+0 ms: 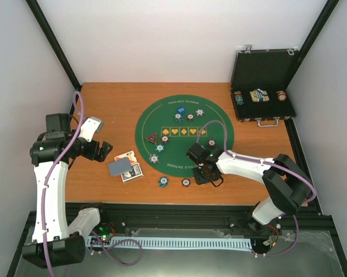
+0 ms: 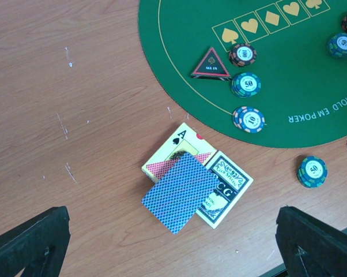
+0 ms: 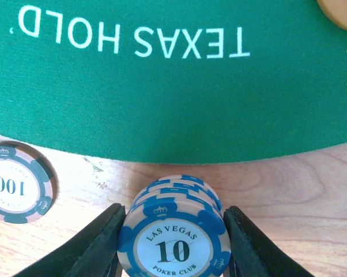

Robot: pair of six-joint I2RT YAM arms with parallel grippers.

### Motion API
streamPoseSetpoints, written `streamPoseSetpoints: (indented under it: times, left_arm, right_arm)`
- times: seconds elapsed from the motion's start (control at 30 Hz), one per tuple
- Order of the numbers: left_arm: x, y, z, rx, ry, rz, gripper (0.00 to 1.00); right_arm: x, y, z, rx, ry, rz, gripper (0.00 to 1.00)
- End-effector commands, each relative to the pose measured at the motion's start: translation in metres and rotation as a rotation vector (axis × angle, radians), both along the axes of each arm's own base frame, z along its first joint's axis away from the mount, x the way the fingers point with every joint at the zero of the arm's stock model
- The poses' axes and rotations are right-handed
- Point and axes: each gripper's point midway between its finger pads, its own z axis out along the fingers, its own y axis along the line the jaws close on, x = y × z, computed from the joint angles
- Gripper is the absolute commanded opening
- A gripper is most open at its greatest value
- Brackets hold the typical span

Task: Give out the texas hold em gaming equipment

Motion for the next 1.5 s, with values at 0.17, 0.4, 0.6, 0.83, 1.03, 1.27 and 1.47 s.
streamPoseSetpoints:
  times: [0.17,0.4,0.6,0.83,1.03,1.27,1.47]
  left_arm:
    - [-0.001,0.004,0.016,0.028,-0.055,0.009,1.0]
    - [-0.001,0.004,0.02,0.032,-0.063,0.011,1.0]
    - [-0.001,0.004,0.022,0.03,-0.064,0.011,1.0]
    - [-0.001,0.005,0.022,0.032,-0.063,0.012,1.0]
    - [0.0,0.005,0.022,0.035,-0.058,0.012,1.0]
    - [-0.001,0.006,0.018,0.045,-0.049,0.008,1.0]
    - [-0.003,0.006,0.013,0.047,-0.035,-0.002,1.0]
  right_arm:
    - [0.008,0.002,0.013,0.015,-0.032,0.005,0.26]
    - [0.024,-0.003,0.047,0.046,-0.085,-0.006,0.16]
    - [0.053,-0.017,0.076,0.095,-0.132,-0.065,0.16]
    - [0.082,0.0,0.082,0.11,-0.138,-0.055,0.16]
    - [0.101,0.022,0.058,0.11,-0.094,-0.041,0.15]
    - [0.106,0.028,0.02,0.084,-0.042,-0.055,0.15]
    - [0.108,0.025,0.006,0.058,-0.043,-0.065,0.17]
